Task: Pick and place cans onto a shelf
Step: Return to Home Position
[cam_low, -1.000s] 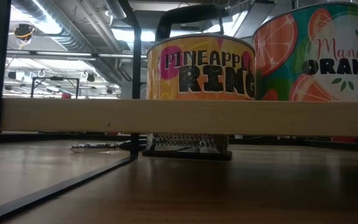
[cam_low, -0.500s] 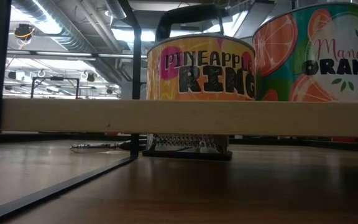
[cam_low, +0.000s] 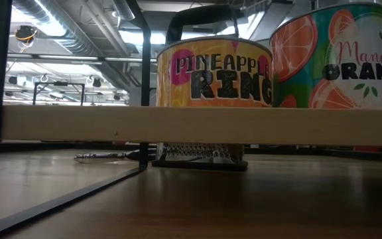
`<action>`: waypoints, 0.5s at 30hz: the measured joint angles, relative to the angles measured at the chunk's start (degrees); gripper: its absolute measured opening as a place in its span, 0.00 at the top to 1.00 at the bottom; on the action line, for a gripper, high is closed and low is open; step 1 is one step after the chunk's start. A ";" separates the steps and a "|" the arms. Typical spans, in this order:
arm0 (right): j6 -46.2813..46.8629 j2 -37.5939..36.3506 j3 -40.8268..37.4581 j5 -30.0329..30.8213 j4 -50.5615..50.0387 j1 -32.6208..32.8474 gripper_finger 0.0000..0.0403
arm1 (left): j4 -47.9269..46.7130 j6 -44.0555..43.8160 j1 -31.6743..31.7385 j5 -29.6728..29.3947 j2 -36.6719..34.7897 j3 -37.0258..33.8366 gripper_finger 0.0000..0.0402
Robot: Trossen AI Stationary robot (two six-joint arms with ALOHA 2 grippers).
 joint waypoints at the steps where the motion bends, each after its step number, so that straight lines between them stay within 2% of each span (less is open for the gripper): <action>1: 0.20 0.00 -0.87 0.00 0.23 0.00 0.79 | 0.04 -0.31 0.02 -0.80 -0.02 -0.37 0.80; 7: 0.38 0.04 -9.31 0.01 5.04 0.00 0.79 | 0.05 -0.72 0.02 -1.55 -0.04 -2.84 0.80; 15: -1.26 -2.23 -23.48 -0.02 21.96 -1.65 0.79 | 2.15 -1.93 1.19 -1.51 -0.07 -7.29 0.80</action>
